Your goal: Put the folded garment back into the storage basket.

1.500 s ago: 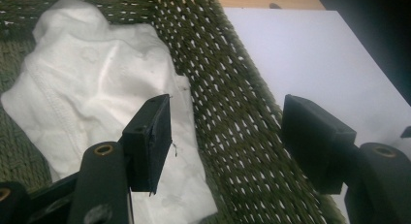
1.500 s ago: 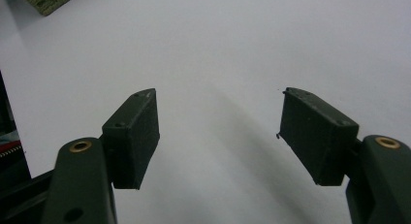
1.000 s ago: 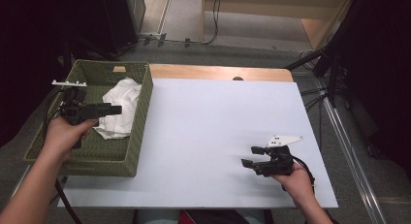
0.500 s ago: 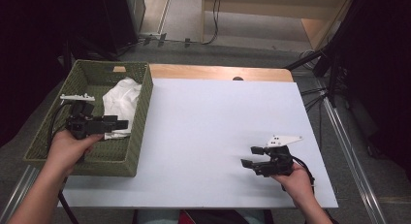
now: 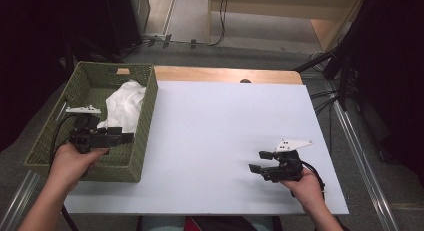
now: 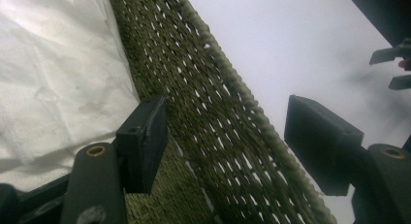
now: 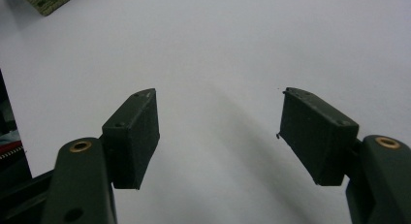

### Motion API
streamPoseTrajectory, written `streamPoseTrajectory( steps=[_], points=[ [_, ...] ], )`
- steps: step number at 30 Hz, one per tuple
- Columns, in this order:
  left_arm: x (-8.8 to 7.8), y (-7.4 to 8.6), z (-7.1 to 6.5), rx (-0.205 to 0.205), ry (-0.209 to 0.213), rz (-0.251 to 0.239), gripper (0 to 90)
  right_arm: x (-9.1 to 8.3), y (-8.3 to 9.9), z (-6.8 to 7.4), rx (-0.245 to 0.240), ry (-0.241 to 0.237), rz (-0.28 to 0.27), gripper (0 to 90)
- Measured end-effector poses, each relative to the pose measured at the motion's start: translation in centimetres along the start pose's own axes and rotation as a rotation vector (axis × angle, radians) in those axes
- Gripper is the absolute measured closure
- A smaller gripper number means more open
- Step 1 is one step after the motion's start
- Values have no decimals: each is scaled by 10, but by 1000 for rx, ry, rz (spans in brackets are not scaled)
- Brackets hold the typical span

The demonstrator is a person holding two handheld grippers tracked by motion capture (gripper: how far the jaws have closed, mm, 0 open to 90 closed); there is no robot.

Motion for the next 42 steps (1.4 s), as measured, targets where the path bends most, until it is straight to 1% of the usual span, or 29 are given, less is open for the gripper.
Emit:
streamPoseTrajectory(
  steps=[3,6,8,10,11,13,16,18,23,26,29,42],
  points=[
    [-1,5,-1,-10,6,-6,323,0,0,0,-3,0,-1,285],
    [-2,9,-2,-8,8,-15,323,0,0,0,-3,0,-1,285],
    [-1,14,-1,0,5,-7,323,0,0,0,-3,0,0,285],
    [3,19,1,11,-7,8,322,0,0,-1,0,1,0,285],
    [3,20,2,7,-4,8,323,0,0,-1,0,1,1,285],
    [3,20,2,8,4,-7,324,0,0,-1,-2,3,2,285],
    [5,21,3,10,-12,5,325,1,0,-1,-5,1,3,285],
    [5,21,3,12,-20,1,328,1,1,-1,-6,1,3,285],
    [5,23,3,5,-6,2,328,0,1,-1,-3,3,4,285],
    [5,23,3,15,-24,-7,329,0,1,-1,0,3,4,285],
    [4,23,3,15,-33,-22,329,0,1,-1,0,4,5,284],
    [4,24,2,14,-28,-24,329,1,1,-1,-7,1,8,285]
  ],
)
Point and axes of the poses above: each handheld gripper's, and its own axes: x roughly forward along the jaws, y roughly out of its underside, z roughly to its left, the point moved 7 cm from there along x, roughly forward along the jaws, and after that the axes turned 3 degrees about z, right-handed, at the moved point
